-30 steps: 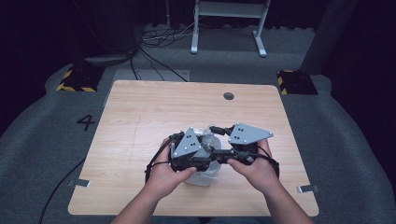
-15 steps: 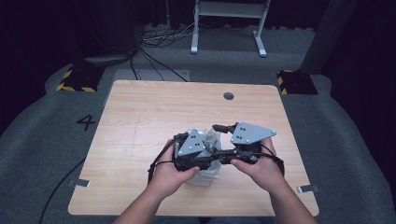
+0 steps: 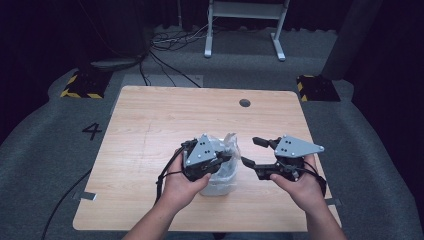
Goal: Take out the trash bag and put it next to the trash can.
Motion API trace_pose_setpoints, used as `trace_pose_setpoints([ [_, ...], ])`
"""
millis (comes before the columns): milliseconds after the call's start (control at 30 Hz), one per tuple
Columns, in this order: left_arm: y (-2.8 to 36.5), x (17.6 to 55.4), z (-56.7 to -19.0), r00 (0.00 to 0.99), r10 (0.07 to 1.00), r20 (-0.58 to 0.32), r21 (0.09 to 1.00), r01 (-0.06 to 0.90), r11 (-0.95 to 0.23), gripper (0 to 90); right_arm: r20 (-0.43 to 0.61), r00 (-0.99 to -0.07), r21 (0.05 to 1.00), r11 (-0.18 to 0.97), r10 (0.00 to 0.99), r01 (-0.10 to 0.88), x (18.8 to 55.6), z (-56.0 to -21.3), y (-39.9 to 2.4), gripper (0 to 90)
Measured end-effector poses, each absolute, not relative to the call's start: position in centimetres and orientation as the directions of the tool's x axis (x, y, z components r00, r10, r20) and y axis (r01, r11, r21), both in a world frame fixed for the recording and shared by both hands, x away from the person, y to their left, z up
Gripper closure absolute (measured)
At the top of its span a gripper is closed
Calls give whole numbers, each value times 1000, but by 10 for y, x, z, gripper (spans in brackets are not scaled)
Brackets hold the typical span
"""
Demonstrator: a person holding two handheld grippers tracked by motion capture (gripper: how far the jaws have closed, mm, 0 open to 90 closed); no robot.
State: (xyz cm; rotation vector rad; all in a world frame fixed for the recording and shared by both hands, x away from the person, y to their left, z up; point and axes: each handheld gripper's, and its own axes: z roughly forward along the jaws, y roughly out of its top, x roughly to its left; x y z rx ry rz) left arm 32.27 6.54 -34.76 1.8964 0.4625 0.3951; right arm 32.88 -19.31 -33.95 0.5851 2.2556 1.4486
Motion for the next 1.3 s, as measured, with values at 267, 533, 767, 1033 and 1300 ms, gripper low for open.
trace_pose_setpoints([
  [267, 57, 325, -345, 879, 476, 42, 934, 134, -330, 887, -37, -894, 909, 387, 446, 155, 329, -362, -158, 239],
  [533, 59, 321, -341, 884, 466, 44, 948, 111, -300, 858, -61, -892, 874, 456, 448, 169, 341, -370, -130, 602],
  [767, 75, 317, -336, 845, 534, 43, 962, 108, -250, 473, -84, -908, 867, 480, 410, 136, 338, -368, -132, 899],
  [1033, 124, 298, -337, 780, 622, 75, 976, 72, -207, 293, -84, -910, 875, 467, 407, 128, 335, -366, -135, 900],
  [1300, 149, 286, -349, 756, 652, 59, 978, 88, -190, 258, -71, -902, 890, 435, 426, 135, 337, -362, -139, 900],
])
